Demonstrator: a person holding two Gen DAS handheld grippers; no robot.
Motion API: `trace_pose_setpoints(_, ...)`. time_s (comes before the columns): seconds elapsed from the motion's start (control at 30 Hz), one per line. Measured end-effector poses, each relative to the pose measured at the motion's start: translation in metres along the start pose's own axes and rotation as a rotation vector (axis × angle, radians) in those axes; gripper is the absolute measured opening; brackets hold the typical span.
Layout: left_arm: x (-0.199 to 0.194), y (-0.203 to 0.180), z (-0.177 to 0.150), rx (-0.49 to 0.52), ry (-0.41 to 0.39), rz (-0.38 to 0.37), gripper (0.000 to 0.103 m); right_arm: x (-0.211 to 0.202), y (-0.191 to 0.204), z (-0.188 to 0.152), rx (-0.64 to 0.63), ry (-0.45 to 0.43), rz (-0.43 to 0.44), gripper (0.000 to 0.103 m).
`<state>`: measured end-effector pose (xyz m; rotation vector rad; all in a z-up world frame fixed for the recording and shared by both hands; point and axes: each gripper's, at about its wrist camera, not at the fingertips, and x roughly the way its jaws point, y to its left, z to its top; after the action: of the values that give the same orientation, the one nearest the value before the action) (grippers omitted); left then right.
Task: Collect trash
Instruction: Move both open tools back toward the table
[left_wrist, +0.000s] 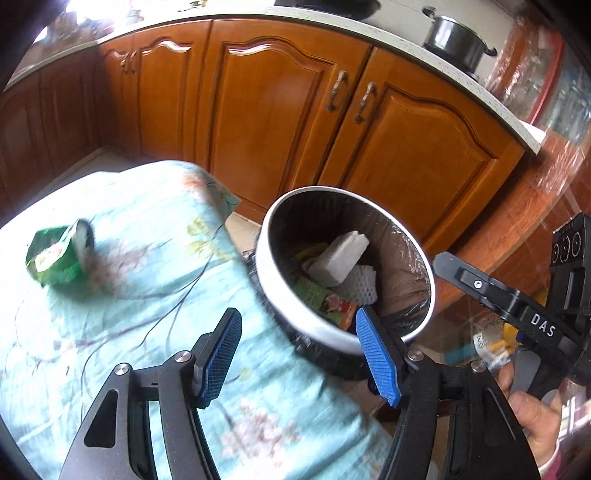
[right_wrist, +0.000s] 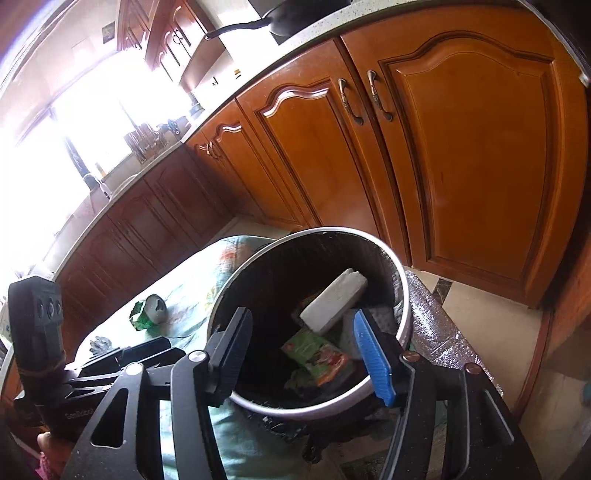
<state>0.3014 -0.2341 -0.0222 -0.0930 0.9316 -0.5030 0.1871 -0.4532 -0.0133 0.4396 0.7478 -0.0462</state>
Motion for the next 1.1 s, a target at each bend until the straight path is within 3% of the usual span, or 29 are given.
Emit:
trace_pose_setpoints(0.37, -0.061, 0.067, -0.052, -0.166, -0.038, 0.060, 0.064, 0.002, 0.066, -0.035, -0.062, 0.038, 0.107, 0.079)
trace_pose_setpoints(0.5, -0.079, 0.093, -0.067, -0.219, -0.047, 0.099, 0.064, 0.009, 0.095, -0.051, -0.098, 0.062, 0.132, 0.091)
trace_pose_setpoints(1.1, -0.159, 0.196, -0.117, -0.444, -0.104, 0.246, 0.064, 0.062, 0.171, -0.087, -0.168, 0.195, 0.203, 0.092)
